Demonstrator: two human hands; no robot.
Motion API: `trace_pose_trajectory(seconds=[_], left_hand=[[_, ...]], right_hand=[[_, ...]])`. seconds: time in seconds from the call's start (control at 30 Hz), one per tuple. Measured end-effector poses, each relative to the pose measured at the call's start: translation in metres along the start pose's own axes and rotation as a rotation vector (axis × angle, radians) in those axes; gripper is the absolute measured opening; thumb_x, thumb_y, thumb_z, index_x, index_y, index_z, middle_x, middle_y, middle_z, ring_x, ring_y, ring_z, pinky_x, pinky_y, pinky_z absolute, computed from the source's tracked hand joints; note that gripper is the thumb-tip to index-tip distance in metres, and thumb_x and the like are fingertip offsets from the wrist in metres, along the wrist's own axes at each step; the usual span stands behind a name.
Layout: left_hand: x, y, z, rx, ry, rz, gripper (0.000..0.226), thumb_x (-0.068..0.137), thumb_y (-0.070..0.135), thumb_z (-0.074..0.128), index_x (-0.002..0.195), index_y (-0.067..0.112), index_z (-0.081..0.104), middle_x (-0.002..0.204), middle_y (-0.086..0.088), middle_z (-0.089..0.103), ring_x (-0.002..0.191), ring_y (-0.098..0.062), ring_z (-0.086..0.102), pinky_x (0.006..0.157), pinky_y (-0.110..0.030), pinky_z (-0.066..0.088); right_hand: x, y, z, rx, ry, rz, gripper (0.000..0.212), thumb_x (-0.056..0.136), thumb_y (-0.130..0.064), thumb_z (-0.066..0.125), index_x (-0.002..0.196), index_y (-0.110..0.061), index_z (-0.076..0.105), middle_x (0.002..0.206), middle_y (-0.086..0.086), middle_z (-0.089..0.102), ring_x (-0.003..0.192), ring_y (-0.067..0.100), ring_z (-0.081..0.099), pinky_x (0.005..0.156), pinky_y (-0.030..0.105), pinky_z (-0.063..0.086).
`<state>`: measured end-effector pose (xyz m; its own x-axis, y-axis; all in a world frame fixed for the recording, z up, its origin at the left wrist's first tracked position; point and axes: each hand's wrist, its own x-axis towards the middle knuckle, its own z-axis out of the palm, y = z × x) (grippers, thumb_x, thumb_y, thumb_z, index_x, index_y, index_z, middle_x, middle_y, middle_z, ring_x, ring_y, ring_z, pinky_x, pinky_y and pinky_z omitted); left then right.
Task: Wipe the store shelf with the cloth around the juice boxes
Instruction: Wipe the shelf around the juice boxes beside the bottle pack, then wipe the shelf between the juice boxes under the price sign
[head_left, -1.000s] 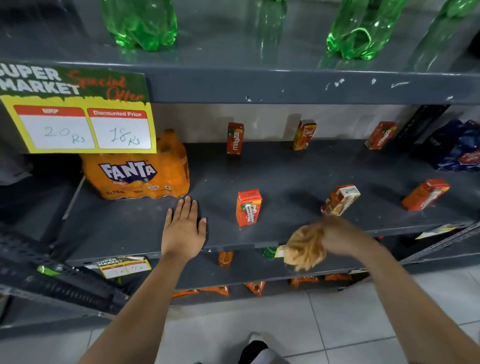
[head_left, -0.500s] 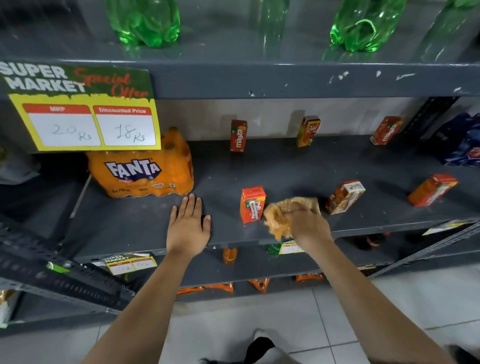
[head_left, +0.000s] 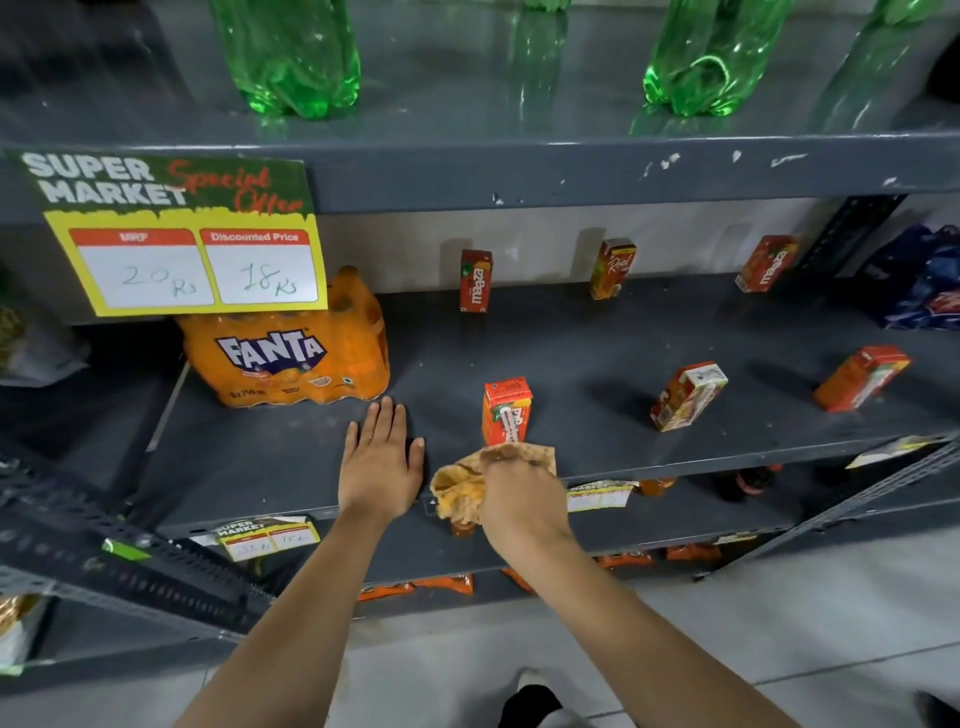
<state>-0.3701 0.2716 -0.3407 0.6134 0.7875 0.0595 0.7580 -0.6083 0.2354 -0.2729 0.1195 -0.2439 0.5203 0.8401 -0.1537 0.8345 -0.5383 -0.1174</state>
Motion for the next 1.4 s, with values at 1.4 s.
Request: trace_pose_trajectory(seconds=[1.4], left_hand=[[-0.001, 0.003, 0.001, 0.066, -0.015, 0.004, 0.058, 0.102, 0.040, 0.021, 0.151, 0.010, 0.019, 0.161, -0.009, 0.015, 0.148, -0.022, 0.006, 0.119, -0.042, 0.004]], right_hand=[[0.040, 0.108, -0.037, 0.128, -0.017, 0.060, 0.038, 0.092, -0.010, 0.040, 0.118, -0.016, 0.068, 0.120, 0.011, 0.069, 0.109, 0.032, 0.064, 0.087, 0.040, 0.053]])
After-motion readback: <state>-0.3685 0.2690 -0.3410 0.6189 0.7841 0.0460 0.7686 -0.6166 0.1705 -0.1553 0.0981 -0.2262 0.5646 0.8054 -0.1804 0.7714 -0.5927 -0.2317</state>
